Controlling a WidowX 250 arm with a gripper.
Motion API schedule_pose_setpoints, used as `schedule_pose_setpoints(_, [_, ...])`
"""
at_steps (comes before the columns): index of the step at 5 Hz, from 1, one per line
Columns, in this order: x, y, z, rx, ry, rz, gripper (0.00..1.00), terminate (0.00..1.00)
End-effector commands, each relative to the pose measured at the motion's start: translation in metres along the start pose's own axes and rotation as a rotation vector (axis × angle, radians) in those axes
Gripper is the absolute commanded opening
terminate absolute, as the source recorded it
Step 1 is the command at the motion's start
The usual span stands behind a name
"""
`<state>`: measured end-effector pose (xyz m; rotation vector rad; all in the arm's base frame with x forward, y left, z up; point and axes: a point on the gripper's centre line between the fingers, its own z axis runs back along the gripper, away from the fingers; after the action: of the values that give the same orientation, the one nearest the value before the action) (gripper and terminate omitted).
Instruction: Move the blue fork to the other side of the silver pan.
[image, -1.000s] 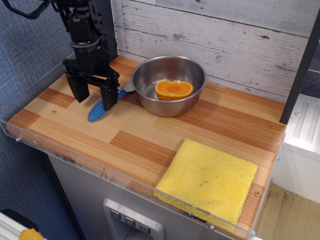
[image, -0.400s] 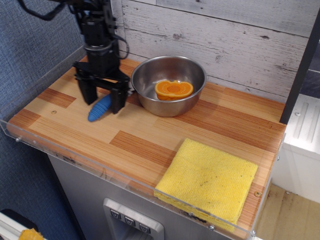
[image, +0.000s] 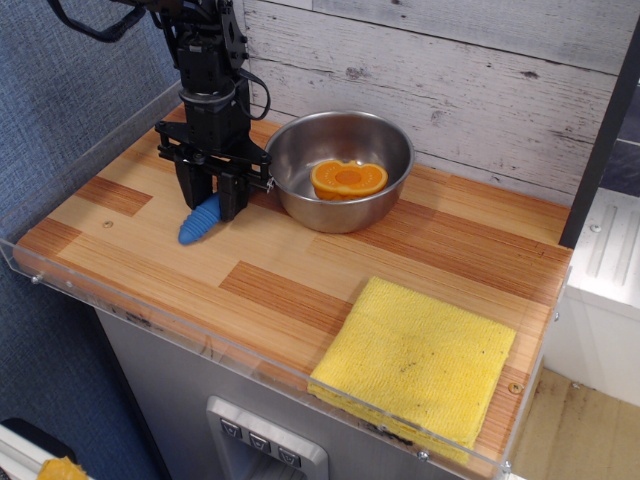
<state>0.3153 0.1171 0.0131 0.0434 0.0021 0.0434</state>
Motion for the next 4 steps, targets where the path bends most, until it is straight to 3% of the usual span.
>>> schedule_pose_setpoints(1, [-0.002,0.007,0.023,-0.023,-0.067,0.066,0.0,0.0])
schedule_pose_setpoints(2, [-0.012,0.016,0.049,-0.123,-0.124,0.258,0.0,0.0])
schedule_pose_setpoints(3, [-0.02,0.019,0.068,-0.142,-0.149,0.341,0.0,0.0])
schedule_pose_setpoints(4, [-0.027,0.009,0.09,-0.099,-0.18,0.338,0.0,0.0])
